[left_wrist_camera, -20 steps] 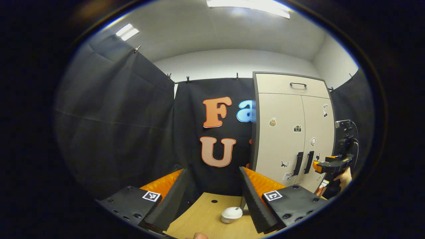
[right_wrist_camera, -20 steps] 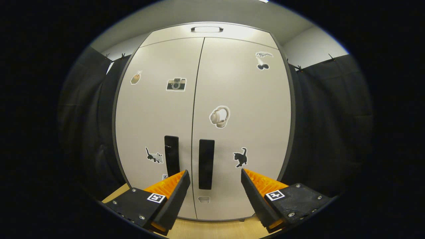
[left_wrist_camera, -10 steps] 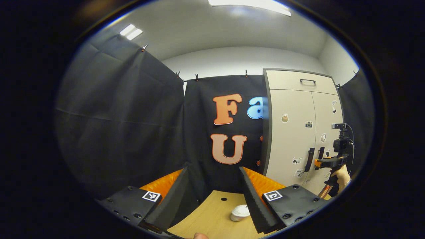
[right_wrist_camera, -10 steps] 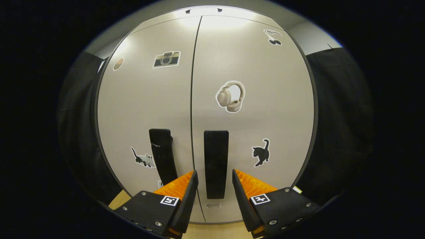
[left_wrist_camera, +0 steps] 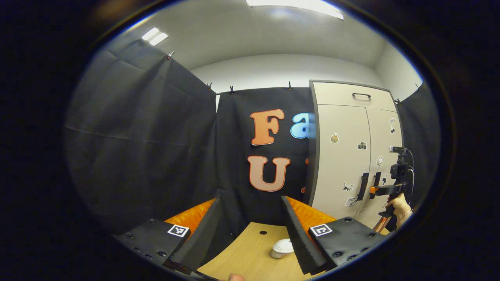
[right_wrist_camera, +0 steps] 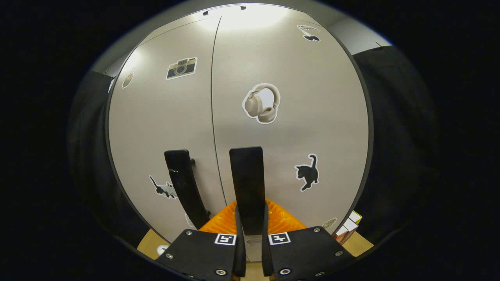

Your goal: Open the right door of the double-door shoe cabinet with the right hand, and open the left door with the left hand.

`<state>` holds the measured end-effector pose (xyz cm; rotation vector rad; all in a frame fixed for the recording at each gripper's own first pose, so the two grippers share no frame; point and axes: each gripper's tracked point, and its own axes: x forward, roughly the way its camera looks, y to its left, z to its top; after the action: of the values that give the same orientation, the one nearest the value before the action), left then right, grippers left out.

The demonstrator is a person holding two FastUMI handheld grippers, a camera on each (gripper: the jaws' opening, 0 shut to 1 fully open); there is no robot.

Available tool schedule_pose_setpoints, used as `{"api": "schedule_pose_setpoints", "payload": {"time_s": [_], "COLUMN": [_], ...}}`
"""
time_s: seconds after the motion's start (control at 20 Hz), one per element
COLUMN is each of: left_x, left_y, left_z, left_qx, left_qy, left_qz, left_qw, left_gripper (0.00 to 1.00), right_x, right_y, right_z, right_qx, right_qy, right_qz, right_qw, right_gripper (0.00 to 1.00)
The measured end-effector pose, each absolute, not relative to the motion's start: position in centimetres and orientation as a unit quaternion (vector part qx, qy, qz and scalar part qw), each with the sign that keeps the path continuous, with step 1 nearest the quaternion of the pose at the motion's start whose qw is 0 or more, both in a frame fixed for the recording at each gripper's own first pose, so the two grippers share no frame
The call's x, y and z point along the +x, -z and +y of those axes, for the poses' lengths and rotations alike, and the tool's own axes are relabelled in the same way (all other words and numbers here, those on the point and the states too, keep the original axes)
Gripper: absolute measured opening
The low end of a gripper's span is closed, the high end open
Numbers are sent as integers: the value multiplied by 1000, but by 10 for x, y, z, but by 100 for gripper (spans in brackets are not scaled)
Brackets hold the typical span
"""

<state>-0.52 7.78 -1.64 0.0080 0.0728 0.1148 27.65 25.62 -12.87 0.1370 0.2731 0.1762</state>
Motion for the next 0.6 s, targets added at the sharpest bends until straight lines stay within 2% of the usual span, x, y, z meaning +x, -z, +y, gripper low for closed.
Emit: {"api": "schedule_pose_setpoints", "payload": {"time_s": [0.1,0.25,0.3,0.6], "left_x": [-8,-8,-8,-11], "left_y": [15,12,12,16], "left_z": [71,63,60,61], "left_qx": [7,8,7,7], "left_qy": [-48,-36,-33,-36], "left_qz": [35,32,33,40], "left_qw": [998,999,999,999], "left_gripper": [96,96,96,95], "right_x": [261,236,228,190], "right_y": [126,124,123,120], "right_z": [249,232,226,190], "right_qx": [74,75,72,48], "right_qy": [-87,-75,-72,-47], "right_qz": [126,115,113,106], "right_qw": [985,988,988,992], "right_gripper": [9,7,3,2]}}
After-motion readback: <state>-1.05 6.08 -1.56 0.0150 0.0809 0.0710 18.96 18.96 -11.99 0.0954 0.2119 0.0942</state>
